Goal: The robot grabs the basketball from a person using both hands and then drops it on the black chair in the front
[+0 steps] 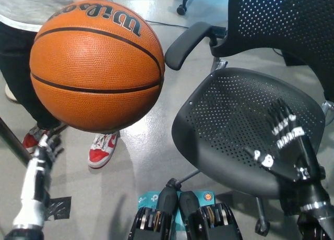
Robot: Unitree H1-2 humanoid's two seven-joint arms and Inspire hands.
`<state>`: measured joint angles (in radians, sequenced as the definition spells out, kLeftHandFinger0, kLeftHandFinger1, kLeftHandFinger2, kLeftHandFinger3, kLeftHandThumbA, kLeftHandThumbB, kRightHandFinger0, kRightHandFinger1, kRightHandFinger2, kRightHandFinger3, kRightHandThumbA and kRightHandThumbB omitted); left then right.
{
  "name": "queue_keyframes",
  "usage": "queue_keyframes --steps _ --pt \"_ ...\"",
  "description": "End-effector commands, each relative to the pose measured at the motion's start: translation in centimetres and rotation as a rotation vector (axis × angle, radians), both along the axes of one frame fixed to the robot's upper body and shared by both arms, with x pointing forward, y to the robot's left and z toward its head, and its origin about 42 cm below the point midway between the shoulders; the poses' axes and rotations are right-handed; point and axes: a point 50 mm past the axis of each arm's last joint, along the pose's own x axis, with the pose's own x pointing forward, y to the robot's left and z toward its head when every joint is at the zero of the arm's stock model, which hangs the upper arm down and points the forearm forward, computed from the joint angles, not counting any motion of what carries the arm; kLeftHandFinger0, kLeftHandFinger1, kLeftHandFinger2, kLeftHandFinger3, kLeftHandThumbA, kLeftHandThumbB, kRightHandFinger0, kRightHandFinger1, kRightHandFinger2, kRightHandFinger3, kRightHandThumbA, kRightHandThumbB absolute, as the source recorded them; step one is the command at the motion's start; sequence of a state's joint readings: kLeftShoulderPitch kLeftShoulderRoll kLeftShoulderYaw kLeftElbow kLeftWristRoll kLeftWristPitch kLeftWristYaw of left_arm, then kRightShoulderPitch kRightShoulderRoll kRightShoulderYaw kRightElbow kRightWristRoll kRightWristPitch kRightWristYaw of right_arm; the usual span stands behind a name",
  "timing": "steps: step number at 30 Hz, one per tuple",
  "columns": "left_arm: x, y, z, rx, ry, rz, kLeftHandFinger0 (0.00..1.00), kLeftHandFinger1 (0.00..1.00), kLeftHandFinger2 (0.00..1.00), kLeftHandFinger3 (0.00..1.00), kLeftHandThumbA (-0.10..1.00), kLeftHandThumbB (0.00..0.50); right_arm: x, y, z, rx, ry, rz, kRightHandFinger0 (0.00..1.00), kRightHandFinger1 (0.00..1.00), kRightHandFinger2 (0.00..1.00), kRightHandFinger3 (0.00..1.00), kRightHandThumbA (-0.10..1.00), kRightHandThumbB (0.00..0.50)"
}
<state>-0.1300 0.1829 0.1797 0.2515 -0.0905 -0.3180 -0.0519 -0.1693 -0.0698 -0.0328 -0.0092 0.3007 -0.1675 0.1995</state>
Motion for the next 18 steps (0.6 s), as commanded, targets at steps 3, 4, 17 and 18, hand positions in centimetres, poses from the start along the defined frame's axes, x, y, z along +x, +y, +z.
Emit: queue_keyframes --steps 3,4,17,18 --pt "0.4 0.9 6.9 -0.070 -0.214 0.077 1.00 1.00 1.00 1.00 1.00 0.205 2.3 3.8 6.5 0.093 -0.109 0.132 1.00 1.00 1.00 1.00 1.00 0.314" --pt "0.3 1.1 8.1 -0.061 -0.243 0.078 1.00 1.00 1.00 1.00 1.00 0.197 2.8 4.5 7.4 0.099 -0.119 0.143 1.00 1.00 1.00 1.00 1.00 0.314" --pt "2.1 2.2 14.8 -0.093 -0.380 0.085 1.00 1.00 1.00 1.00 1.00 0.141 9.4 9.7 13.3 0.180 -0.158 0.302 1.00 1.00 1.00 1.00 1.00 0.375" --pt "2.3 2.2 15.0 -0.094 -0.382 0.081 1.00 1.00 1.00 1.00 1.00 0.141 9.8 10.0 13.5 0.183 -0.157 0.313 1.00 1.00 1.00 1.00 1.00 0.367"
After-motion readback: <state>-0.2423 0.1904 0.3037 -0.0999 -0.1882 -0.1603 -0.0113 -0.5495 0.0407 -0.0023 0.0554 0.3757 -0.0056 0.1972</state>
